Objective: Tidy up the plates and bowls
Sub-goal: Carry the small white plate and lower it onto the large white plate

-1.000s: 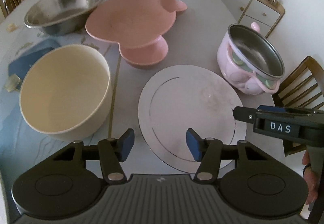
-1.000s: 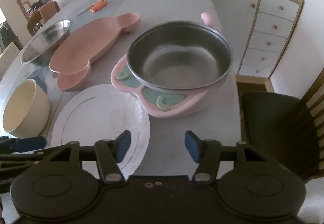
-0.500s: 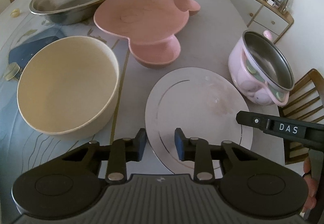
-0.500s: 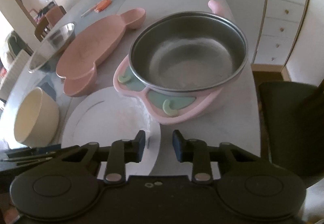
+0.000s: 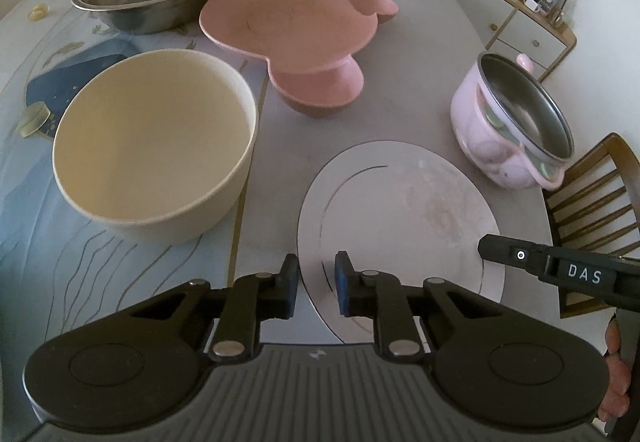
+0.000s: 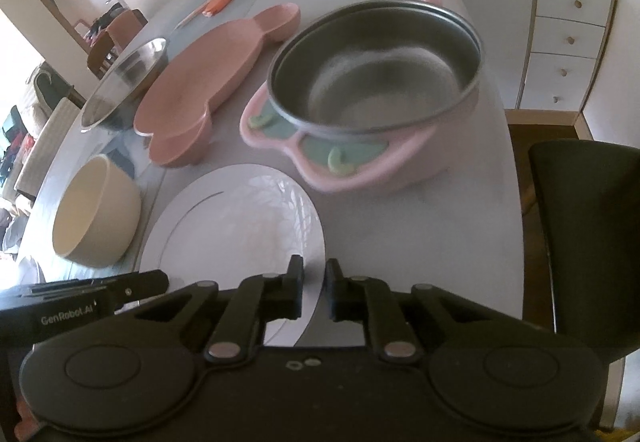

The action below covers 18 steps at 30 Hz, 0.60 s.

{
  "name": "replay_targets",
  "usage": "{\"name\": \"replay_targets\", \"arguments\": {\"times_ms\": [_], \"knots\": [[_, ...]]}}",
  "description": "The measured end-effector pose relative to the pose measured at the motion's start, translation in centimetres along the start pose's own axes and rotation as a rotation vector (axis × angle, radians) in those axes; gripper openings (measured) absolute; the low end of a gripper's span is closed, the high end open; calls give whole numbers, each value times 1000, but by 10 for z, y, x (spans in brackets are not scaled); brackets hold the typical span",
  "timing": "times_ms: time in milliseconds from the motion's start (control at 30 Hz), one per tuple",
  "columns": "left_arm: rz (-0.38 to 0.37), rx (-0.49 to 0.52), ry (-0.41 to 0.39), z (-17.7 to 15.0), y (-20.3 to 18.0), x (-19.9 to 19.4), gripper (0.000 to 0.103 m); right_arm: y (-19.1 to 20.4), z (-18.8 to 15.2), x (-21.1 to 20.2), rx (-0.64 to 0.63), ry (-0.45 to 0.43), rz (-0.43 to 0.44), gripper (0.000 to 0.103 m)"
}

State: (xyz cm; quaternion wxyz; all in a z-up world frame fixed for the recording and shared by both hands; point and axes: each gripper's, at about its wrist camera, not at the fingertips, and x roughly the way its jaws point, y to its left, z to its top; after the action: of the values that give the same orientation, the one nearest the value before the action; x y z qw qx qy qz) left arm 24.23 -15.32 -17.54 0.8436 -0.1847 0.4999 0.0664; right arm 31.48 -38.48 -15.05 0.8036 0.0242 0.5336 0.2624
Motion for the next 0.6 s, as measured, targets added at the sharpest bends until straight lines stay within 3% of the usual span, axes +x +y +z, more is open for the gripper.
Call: {"name": "replay_targets", "arguments": {"times_ms": [600], "knots": [[-47, 30, -49, -19, 22, -52, 18, 43, -33, -47, 21, -68, -17, 11]]}}
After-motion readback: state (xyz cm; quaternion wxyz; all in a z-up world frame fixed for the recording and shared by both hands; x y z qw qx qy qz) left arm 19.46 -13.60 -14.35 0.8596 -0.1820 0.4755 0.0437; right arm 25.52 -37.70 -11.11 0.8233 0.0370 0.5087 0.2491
